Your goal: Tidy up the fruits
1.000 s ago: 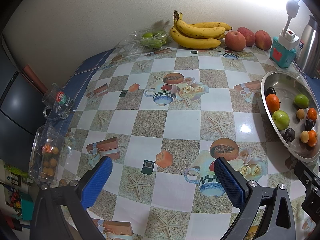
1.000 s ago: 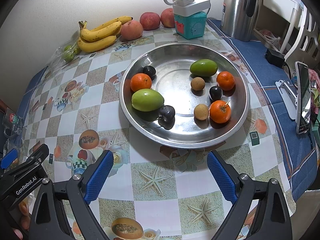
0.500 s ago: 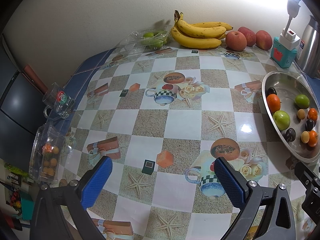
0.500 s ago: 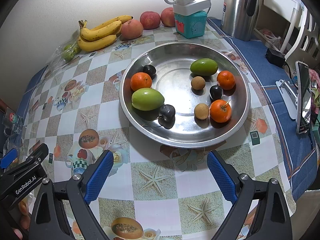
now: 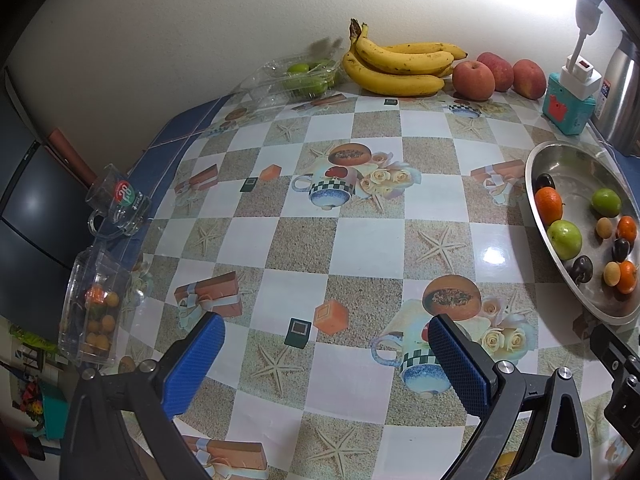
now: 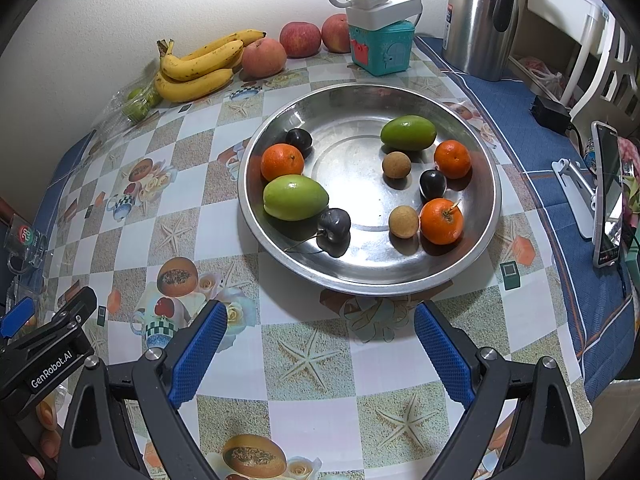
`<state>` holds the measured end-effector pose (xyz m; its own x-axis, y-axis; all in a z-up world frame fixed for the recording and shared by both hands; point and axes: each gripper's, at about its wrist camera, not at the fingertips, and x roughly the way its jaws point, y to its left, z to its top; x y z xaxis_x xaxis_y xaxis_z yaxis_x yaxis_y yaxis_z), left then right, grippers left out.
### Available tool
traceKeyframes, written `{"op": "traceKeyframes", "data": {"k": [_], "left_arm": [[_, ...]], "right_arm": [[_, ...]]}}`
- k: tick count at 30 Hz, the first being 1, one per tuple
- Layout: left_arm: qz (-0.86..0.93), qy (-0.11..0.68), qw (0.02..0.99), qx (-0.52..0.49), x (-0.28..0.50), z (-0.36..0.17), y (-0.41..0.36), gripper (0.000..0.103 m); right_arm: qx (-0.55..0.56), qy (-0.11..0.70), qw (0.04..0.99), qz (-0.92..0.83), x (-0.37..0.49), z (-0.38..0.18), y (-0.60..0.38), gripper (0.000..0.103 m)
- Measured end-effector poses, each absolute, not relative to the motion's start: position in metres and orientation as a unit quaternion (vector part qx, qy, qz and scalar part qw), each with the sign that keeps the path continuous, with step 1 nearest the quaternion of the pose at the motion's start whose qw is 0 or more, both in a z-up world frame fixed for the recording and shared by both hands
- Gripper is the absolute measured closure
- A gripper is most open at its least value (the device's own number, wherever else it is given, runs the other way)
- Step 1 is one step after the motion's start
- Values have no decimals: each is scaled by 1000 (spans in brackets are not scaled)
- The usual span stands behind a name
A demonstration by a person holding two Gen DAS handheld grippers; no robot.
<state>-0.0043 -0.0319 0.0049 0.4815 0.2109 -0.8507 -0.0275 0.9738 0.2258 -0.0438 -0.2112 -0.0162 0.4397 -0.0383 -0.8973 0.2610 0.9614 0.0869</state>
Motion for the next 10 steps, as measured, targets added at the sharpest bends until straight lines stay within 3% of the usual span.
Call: {"op": "traceKeyframes", "data": {"k": [10], "left_arm": [[60,499,860,89,-7,8,-31,0]], "right_arm": [[106,523,841,-88,-44,-17,-212,8]]}}
